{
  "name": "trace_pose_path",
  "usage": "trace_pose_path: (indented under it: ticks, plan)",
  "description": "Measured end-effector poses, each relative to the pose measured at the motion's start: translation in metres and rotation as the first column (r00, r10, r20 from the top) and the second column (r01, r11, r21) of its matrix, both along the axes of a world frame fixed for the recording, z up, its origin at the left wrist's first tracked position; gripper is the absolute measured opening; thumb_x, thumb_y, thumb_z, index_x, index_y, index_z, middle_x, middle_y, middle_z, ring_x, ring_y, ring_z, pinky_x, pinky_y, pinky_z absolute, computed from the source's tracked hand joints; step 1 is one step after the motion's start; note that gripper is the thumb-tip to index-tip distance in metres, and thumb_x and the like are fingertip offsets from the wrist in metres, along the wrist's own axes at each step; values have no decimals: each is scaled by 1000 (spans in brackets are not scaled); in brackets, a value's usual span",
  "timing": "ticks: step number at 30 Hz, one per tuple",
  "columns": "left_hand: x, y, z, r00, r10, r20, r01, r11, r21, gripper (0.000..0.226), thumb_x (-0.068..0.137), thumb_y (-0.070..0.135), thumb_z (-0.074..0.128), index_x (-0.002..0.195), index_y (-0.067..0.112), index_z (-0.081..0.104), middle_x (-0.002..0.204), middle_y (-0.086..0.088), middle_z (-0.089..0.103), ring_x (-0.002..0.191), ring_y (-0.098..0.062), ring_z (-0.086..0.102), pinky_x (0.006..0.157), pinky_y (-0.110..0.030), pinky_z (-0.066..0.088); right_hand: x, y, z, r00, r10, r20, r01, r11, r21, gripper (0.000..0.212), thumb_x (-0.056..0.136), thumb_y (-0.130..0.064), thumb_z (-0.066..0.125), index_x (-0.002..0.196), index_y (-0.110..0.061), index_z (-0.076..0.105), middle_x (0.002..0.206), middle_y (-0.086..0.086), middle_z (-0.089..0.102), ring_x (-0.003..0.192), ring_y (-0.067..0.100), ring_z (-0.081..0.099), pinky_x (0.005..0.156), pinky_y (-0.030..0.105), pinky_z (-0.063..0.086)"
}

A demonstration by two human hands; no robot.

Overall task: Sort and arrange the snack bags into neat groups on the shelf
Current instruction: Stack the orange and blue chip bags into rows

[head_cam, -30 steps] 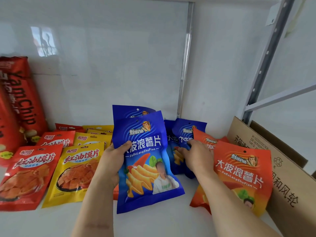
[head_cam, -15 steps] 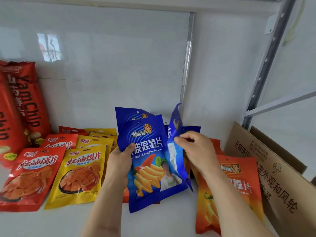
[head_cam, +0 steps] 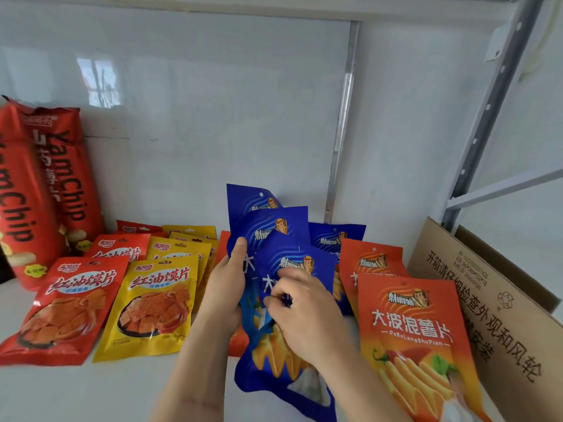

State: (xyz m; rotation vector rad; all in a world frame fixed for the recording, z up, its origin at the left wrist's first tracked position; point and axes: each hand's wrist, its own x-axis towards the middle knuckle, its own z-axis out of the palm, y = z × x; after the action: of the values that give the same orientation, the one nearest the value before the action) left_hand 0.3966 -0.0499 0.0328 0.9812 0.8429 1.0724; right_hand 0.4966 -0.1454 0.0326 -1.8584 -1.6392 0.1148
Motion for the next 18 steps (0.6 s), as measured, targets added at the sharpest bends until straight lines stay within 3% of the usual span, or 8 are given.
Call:
trace_pose_path:
  ticks: [4, 7, 11, 13, 15, 18]
  plan:
    - [-9, 0, 2, 974, -207, 87, 204, 978, 42, 50, 93, 52, 58, 127, 15, 65, 117, -10, 75, 109, -28, 72, 100, -49, 53, 2, 1, -7, 992, 113, -56, -113, 994, 13, 18, 95, -36, 59, 94, -22, 70, 140, -21, 50, 128, 3, 43, 107, 36, 36]
    - [-13, 2, -2, 961, -270, 55, 266, 961, 79, 49, 88, 34, 69, 132, 14, 60, 120, -13, 73, 110, -31, 71, 96, -49, 55, 4, 2, -11, 984, 162, -68, -159, 986, 53, 16, 93, -36, 62, 93, -23, 71, 138, -20, 53, 128, 0, 43, 109, 32, 32]
    - [-10, 3, -5, 980, -194, -51, 198, 977, 83, 30, 95, 13, 66, 125, 8, 64, 111, -14, 76, 102, -32, 73, 91, -50, 58, 7, 1, -14, 967, 247, -68, -246, 969, 26, 18, 92, -39, 63, 97, -24, 71, 139, -22, 51, 133, -9, 34, 106, 18, 20]
    - [-11, 5, -6, 989, -132, -73, 136, 989, 63, 22, 99, 12, 61, 119, 4, 66, 104, -15, 77, 95, -34, 75, 88, -50, 59, 12, 0, -10, 936, 272, -224, -272, 962, 33, 17, 93, -42, 61, 97, -29, 71, 133, -26, 54, 125, -16, 40, 103, 11, 29]
    - [-12, 7, -5, 993, -91, -71, 93, 995, 25, 20, 99, 18, 62, 114, 6, 64, 99, -15, 78, 89, -36, 76, 81, -49, 60, 28, 4, -4, 878, 203, -433, -167, 979, 121, 17, 95, -43, 59, 99, -30, 70, 116, -26, 65, 109, -14, 55, 91, 9, 42]
    - [-17, 12, -5, 999, -2, -54, 1, 1000, -23, 19, 96, 24, 66, 108, 10, 61, 89, -12, 79, 79, -33, 77, 73, -45, 61, 64, 20, 2, 743, -40, -669, 220, 957, 187, 14, 98, -35, 55, 95, -27, 66, 98, -9, 73, 90, 3, 67, 80, 26, 54]
